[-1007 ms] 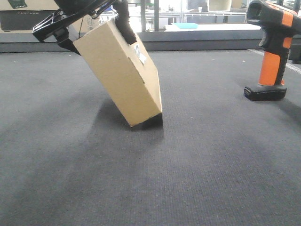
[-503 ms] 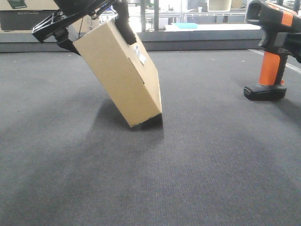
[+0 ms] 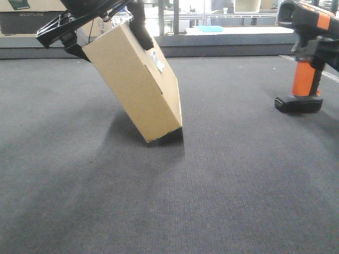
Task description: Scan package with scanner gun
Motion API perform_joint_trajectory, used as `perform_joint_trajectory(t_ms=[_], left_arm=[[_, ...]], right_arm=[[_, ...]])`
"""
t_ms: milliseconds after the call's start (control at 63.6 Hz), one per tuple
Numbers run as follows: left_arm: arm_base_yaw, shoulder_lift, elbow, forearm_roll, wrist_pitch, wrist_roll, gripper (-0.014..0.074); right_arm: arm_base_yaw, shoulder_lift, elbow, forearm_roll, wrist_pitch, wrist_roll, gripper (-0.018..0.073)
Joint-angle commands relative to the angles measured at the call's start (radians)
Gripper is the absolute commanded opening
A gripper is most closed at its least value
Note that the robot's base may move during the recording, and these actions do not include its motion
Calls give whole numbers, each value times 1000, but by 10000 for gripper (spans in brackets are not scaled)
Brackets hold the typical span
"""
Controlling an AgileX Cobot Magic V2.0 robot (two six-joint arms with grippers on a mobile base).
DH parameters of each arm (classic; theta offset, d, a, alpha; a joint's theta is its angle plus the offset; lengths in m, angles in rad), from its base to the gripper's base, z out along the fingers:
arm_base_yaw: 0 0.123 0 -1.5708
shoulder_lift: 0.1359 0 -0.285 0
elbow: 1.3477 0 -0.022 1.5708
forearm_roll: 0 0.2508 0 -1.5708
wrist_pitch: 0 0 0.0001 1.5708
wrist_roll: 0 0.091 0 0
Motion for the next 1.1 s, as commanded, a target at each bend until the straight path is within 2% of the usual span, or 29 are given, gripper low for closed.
perform_joint_trajectory(t_ms=[0,189,362,503,739,1085], left_arm=[[2,-12,0,-6,-21,2,-111],[2,-10,0,-3,-23,2,-111],[2,-8,0,-3,-23,2,-111],[2,-8,0,-3,-23,2,-111],[2,-8,0,-3,-23,2,-111],[2,-8,0,-3,-23,2,-111]], right_arm=[[1,4,-26,-2,15,0,570],[1,4,-74,23,113,21,570],[1,28,-100,23,110,21,570],[5,56,-108,21,80,26,570],[5,105,-108,21,-72,26,570],[5,121,-114,27,-95,26,570]])
